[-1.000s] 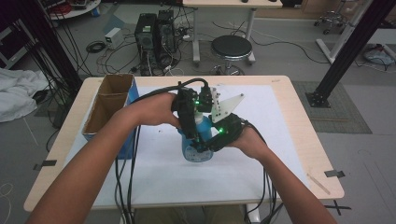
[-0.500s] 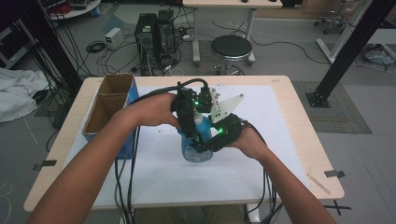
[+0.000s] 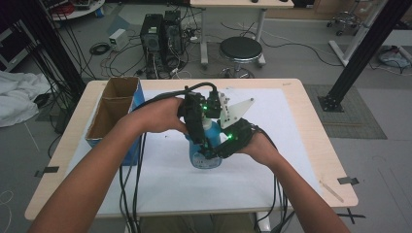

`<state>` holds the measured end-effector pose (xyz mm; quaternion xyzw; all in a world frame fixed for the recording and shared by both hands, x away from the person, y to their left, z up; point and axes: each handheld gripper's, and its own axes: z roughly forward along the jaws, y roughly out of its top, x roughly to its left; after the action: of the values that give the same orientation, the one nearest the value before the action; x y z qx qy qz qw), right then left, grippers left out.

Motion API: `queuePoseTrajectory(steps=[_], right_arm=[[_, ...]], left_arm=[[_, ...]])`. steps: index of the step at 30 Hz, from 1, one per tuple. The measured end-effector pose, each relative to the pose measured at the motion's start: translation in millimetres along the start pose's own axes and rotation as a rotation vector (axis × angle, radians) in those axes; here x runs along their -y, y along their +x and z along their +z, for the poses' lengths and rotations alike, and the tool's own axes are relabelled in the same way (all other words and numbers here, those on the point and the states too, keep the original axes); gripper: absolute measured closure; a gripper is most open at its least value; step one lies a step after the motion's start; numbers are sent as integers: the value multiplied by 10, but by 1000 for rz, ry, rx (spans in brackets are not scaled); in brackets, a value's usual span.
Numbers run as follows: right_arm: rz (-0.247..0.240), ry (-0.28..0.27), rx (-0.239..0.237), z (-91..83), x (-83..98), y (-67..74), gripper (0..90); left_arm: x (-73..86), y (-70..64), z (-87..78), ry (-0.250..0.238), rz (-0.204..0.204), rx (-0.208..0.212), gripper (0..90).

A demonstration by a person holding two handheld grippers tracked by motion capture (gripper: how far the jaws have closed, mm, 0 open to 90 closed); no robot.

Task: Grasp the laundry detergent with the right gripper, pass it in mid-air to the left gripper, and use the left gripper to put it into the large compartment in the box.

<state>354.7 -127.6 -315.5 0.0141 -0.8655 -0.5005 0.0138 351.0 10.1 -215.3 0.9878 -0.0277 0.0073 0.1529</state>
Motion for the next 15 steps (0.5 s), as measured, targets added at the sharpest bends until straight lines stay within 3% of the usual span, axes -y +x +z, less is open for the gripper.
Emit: queuePoseTrajectory(steps=[4, 6, 12, 15], right_arm=[[-1, 13, 6, -18, -16, -3, 427], [17, 9, -2, -51, -30, -14, 348], [18, 104, 57, -172, 30, -17, 226], [27, 126, 73, -246, 57, -14, 213]], left_arm=[[-2, 0, -13, -1, 5, -4, 379], [6, 3, -30, -5, 5, -8, 379], [85, 19, -100, -9, -16, -20, 379], [131, 28, -119, -6, -32, -34, 378]])
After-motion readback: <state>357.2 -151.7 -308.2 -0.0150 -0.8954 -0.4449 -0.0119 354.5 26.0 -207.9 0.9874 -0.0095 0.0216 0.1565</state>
